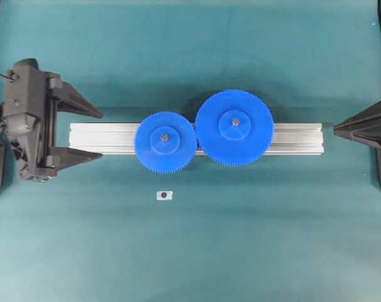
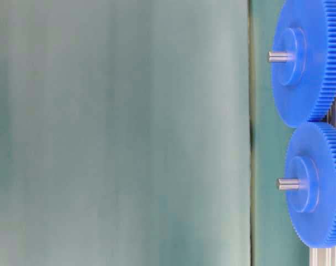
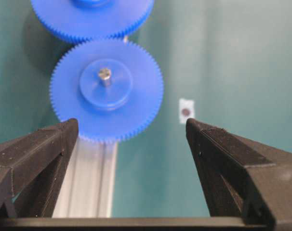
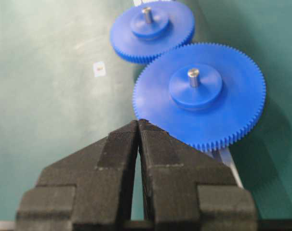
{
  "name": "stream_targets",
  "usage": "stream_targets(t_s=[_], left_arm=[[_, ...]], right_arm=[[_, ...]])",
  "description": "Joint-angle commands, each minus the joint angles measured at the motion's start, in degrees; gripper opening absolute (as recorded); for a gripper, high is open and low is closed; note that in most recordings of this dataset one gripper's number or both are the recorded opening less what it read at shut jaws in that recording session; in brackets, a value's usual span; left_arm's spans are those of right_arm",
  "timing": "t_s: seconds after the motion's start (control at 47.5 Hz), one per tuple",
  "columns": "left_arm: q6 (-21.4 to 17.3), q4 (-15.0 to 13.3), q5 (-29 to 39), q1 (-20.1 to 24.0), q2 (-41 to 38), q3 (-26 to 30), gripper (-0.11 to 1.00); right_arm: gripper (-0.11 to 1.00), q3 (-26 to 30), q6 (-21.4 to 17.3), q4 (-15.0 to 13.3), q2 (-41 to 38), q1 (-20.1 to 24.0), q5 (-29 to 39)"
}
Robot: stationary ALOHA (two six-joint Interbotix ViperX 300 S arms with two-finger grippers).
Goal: Insert the small gear onto the shaft.
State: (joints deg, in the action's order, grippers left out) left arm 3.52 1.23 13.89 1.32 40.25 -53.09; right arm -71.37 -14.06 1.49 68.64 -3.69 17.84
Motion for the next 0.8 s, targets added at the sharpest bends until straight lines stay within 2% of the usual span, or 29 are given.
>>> stream_targets(t_s=[0.0, 0.779], left_arm=[[0.3, 0.3, -0.6, -0.4, 0.9, 0.5, 0.91], [2.4, 0.3, -0.2, -0.5, 1.8, -0.8, 0.91]], right_arm=[[0.11, 0.5, -0.1, -0.1, -0.4, -0.1, -0.4], [0.11, -2.3, -0.1, -0.4, 1.7, -1.0, -5.3]])
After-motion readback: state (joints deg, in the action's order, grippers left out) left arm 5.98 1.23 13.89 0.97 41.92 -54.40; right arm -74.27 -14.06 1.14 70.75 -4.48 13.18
